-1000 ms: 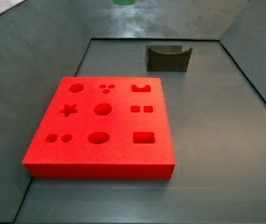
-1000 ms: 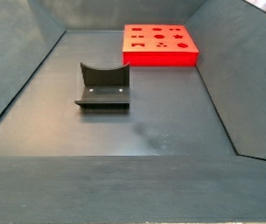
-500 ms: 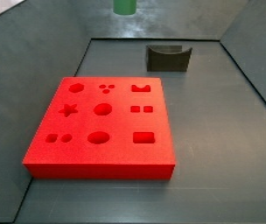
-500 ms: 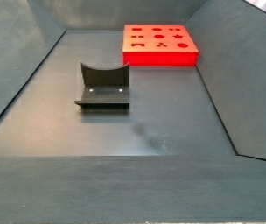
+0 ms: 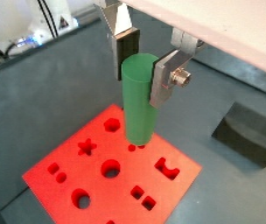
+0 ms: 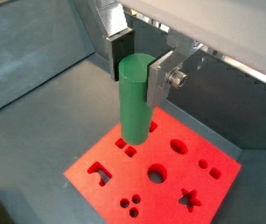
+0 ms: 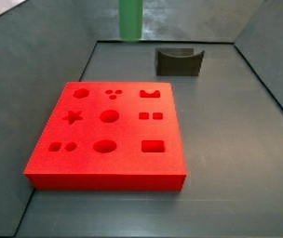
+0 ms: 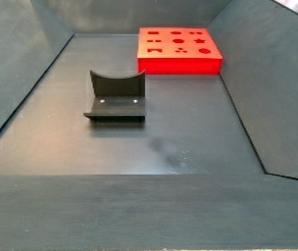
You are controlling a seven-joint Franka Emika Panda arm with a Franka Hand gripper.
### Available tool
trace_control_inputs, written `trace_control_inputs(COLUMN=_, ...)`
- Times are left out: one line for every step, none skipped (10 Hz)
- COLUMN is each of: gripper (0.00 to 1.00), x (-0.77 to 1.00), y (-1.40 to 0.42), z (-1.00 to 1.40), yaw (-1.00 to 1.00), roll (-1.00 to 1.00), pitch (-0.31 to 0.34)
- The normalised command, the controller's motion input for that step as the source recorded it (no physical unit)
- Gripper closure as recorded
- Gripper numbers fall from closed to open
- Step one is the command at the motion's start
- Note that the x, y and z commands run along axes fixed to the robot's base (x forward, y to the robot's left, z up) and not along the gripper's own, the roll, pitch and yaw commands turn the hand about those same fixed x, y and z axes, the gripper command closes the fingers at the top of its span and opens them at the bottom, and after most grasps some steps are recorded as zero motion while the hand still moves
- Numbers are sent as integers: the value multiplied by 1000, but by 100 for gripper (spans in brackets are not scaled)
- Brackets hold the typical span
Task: Pick up the round object. Move up. Move to above the board. Insert the round object.
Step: Insert the round object.
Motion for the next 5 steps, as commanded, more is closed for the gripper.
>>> trace_control_inputs(gripper=100, x=14, y=-120, z=-977, yaw=0, roll=23, pitch=-140)
trace_control_inputs(gripper=100, x=0, y=-149, z=-966, yaw=0, roll=40, pitch=-151)
trace_control_inputs(gripper=100, x=-3, y=-120, z=-974, yaw=0, roll=70, pitch=-150)
trace_control_inputs(gripper=100, x=-231, y=-29, z=-971, yaw=-9, roll=61, pitch=-161)
trace_control_inputs(gripper=100, x=-317, y=0, z=-943, yaw=-31, roll=44, pitch=-179)
